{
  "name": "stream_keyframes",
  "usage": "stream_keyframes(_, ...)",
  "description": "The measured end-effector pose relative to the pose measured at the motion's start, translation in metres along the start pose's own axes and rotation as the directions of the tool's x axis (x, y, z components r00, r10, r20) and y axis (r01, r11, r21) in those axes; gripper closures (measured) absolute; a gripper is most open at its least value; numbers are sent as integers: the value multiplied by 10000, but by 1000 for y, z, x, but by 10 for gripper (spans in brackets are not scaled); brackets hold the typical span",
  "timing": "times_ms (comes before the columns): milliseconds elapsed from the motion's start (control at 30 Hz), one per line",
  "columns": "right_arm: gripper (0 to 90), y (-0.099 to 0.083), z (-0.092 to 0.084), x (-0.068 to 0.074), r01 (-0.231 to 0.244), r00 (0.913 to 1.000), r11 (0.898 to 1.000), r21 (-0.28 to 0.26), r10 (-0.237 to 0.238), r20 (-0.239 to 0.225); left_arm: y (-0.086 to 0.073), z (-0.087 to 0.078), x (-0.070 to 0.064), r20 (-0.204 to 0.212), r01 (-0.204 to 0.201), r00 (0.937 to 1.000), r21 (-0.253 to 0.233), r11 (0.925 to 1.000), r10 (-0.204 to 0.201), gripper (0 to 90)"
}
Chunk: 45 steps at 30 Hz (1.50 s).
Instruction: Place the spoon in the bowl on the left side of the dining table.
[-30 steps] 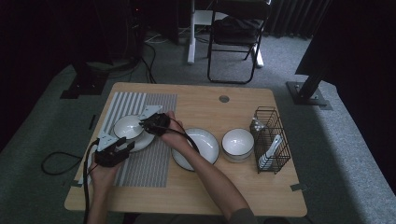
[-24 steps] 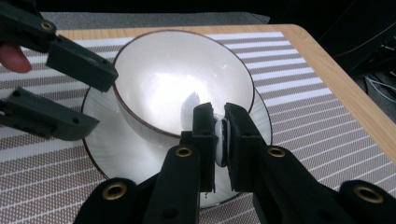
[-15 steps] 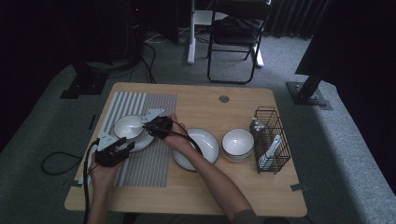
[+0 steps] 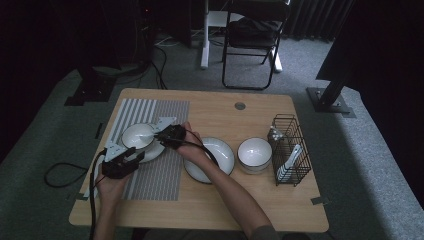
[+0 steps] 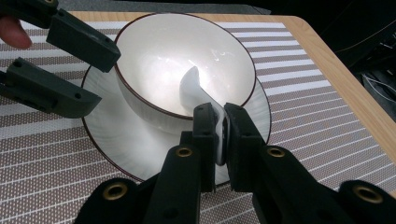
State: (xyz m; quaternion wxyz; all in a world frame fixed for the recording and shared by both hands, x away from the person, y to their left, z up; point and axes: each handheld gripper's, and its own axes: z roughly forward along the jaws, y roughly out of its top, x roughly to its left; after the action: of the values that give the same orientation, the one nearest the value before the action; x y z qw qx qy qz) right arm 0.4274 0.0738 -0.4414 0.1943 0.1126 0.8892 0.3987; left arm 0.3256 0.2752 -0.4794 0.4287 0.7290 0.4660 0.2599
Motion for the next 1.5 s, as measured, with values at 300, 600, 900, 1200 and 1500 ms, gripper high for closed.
stream_keyframes(300, 787, -1, 0, 1, -40, 10000, 10000, 49, 40, 23, 0, -1, 2, -49, 58, 10000, -51, 10000, -58, 559)
stream_keyframes(600, 737, -4, -14, 2, -437, 9989, 9988, -235, 433, -164, -1, -4, 6, -180, 153, 9997, -109, 9998, -155, 559)
stream_keyframes(900, 729, -8, -36, 6, -694, 9975, 9953, -680, 683, -187, -1, -5, 8, -194, 180, 9996, -79, 9998, -181, 559)
stream_keyframes(1200, 709, -17, -60, 9, -1039, 9945, 9904, -907, 1022, -227, -1, -3, 6, -172, 155, 9997, -63, 9999, -156, 558)
stream_keyframes(1500, 673, -28, -87, 16, -1419, 9898, 9824, -1210, 1396, -278, 0, -4, 5, -155, 144, 9998, -99, 9998, -145, 557)
